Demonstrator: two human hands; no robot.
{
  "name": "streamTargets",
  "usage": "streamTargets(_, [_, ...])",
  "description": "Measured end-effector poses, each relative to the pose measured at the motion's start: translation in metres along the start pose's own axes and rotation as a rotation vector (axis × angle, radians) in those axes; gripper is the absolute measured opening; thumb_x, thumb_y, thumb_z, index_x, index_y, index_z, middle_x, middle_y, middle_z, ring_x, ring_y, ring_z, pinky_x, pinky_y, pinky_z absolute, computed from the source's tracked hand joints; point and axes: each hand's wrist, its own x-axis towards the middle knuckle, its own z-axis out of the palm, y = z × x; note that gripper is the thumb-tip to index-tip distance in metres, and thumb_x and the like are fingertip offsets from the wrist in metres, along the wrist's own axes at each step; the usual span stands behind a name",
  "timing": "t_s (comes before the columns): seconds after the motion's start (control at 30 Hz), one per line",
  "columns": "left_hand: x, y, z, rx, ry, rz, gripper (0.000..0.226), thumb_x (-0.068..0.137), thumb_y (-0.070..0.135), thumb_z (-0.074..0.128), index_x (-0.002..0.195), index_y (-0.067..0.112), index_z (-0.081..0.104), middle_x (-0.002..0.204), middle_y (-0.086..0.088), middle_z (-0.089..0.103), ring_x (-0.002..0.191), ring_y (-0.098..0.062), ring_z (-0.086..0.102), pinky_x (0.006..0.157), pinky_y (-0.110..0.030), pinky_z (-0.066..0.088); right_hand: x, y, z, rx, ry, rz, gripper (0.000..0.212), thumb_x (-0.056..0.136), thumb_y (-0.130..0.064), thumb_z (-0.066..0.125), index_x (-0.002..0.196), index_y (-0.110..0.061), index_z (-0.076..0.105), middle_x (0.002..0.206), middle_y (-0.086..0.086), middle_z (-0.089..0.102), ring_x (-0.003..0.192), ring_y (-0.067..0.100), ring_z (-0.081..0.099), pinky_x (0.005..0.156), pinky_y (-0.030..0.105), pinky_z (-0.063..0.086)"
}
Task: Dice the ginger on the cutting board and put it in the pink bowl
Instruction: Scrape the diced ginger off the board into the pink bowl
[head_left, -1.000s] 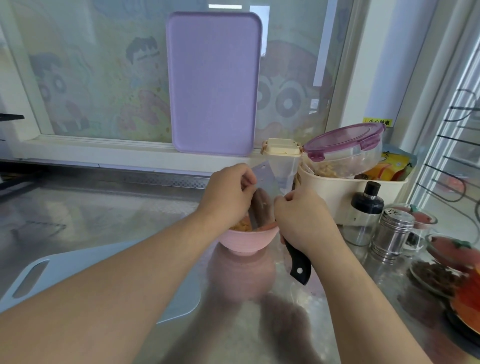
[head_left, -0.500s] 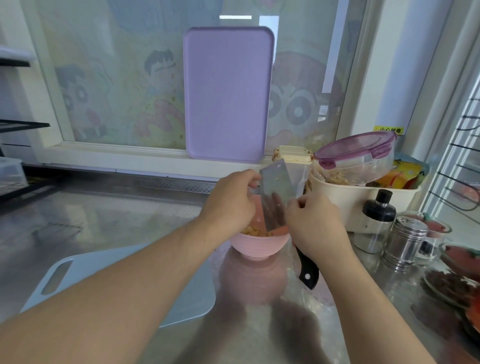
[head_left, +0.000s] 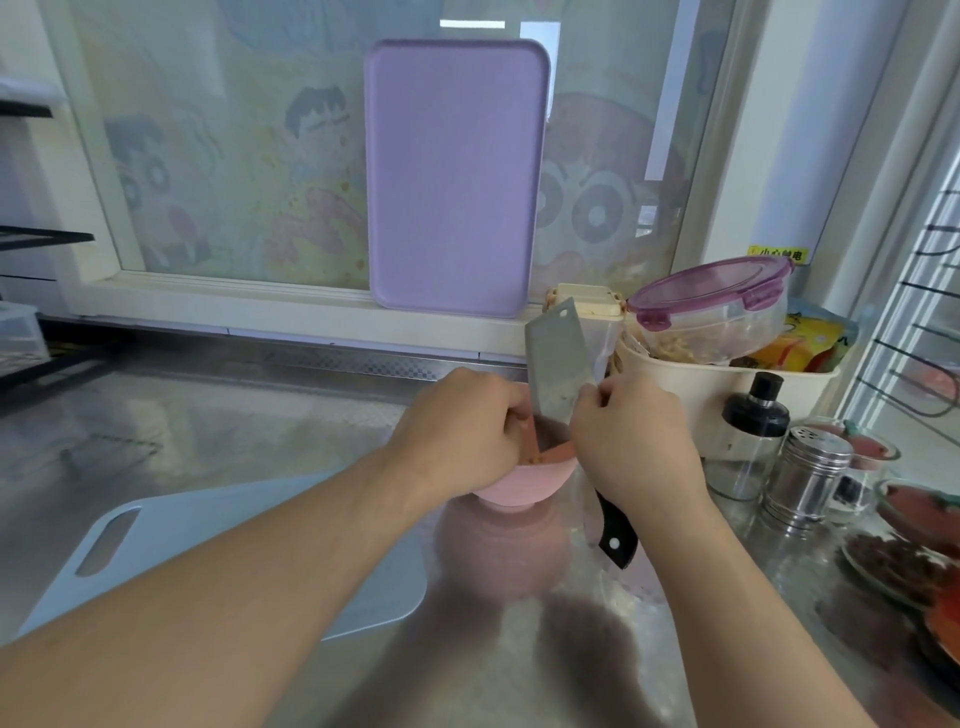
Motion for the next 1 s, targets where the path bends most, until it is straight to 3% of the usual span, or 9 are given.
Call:
streamTargets(0.23, [-0.005, -0.015, -0.001, -0.312, 0.076, -0.187, 0.019, 0.087, 0.009, 0.069, 0.095, 0.025, 0.077, 0.078, 0.015, 0.074, 0.079, -0.002, 0.070, 0.078, -0.033, 0.061, -0.002, -0.003, 0.001, 0.044, -0.016, 0.016, 0.038, 0.100, -0.022, 0.051, 0.067, -0.005, 0.056, 0.061, 0.007, 0.055, 0.057, 0.027, 0.053, 0.054, 0.031, 0.040])
streamTargets(0.37, [-0.009, -0.024, -0.007, -0.450, 0.159, -0.230, 0.018, 0.097, 0.013, 0.063, 0.094, 0.024, 0.076, 0.085, 0.011, 0.078, 0.082, -0.007, 0.074, 0.082, -0.029, 0.060, -0.005, -0.007, -0.001, 0.116, -0.015, 0.013, 0.038, 0.099, -0.016, 0.050, 0.068, 0.006, 0.050, 0.057, 0.014, 0.048, 0.055, 0.026, 0.043, 0.054, 0.032, 0.035])
streamTargets(0.47, [-0.016, -0.045, -0.018, -0.549, 0.286, -0.320, 0.023, 0.098, 0.011, 0.059, 0.091, 0.028, 0.073, 0.086, 0.010, 0.077, 0.083, -0.009, 0.074, 0.081, -0.026, 0.056, -0.012, -0.016, -0.007, 0.254, -0.071, 0.016, 0.040, 0.099, -0.016, 0.049, 0.072, 0.011, 0.057, 0.059, 0.026, 0.062, 0.042, 0.019, 0.049, 0.051, 0.031, 0.039])
streamTargets(0.6, [-0.055, -0.096, -0.036, -0.479, 0.426, -0.444, 0.024, 0.093, 0.008, 0.063, 0.085, 0.029, 0.070, 0.084, 0.008, 0.075, 0.084, -0.014, 0.072, 0.080, -0.029, 0.053, -0.029, -0.038, -0.010, 0.446, -0.254, 0.030, 0.035, 0.097, -0.015, 0.055, 0.074, 0.012, 0.057, 0.052, 0.017, 0.056, 0.039, 0.021, 0.047, 0.047, 0.029, 0.039])
streamTargets(0.7, [-0.105, -0.125, -0.048, -0.417, 0.480, -0.557, 0.027, 0.095, 0.003, 0.062, 0.087, 0.028, 0.069, 0.088, 0.008, 0.073, 0.086, -0.012, 0.069, 0.074, -0.023, 0.047, -0.054, -0.058, 0.003, 0.458, -0.452, 0.003, 0.031, 0.093, -0.011, 0.059, 0.072, 0.010, 0.052, 0.050, 0.013, 0.049, 0.041, 0.021, 0.040, 0.044, 0.026, 0.034])
streamTargets(0.83, [-0.161, -0.143, -0.052, -0.207, 0.365, -0.614, 0.035, 0.091, -0.004, 0.055, 0.103, 0.022, 0.074, 0.102, 0.006, 0.072, 0.096, -0.015, 0.066, 0.086, -0.023, 0.047, -0.096, -0.075, 0.042, 0.311, -0.653, -0.026, 0.032, 0.091, -0.011, 0.062, 0.063, 0.001, 0.054, 0.047, 0.006, 0.049, 0.042, 0.019, 0.042, 0.047, 0.025, 0.033])
streamTargets(0.93, [-0.185, -0.154, -0.049, -0.045, 0.288, -0.627, 0.041, 0.091, -0.003, 0.052, 0.114, 0.023, 0.073, 0.118, 0.004, 0.065, 0.109, -0.019, 0.063, 0.100, -0.034, 0.050, -0.119, -0.080, 0.060, 0.226, -0.756, -0.025, 0.031, 0.093, -0.013, 0.056, 0.065, 0.000, 0.055, 0.044, 0.014, 0.056, 0.033, 0.021, 0.044, 0.044, 0.024, 0.035])
streamTargets(1.0, [-0.196, -0.157, -0.048, -0.018, 0.254, -0.623, 0.037, 0.093, 0.001, 0.053, 0.116, 0.024, 0.072, 0.120, 0.004, 0.061, 0.113, -0.018, 0.062, 0.100, -0.032, 0.050, -0.126, -0.081, 0.063, 0.173, -0.774, -0.033, 0.032, 0.092, -0.012, 0.051, 0.066, 0.006, 0.053, 0.044, 0.018, 0.058, 0.029, 0.019, 0.042, 0.041, 0.023, 0.035])
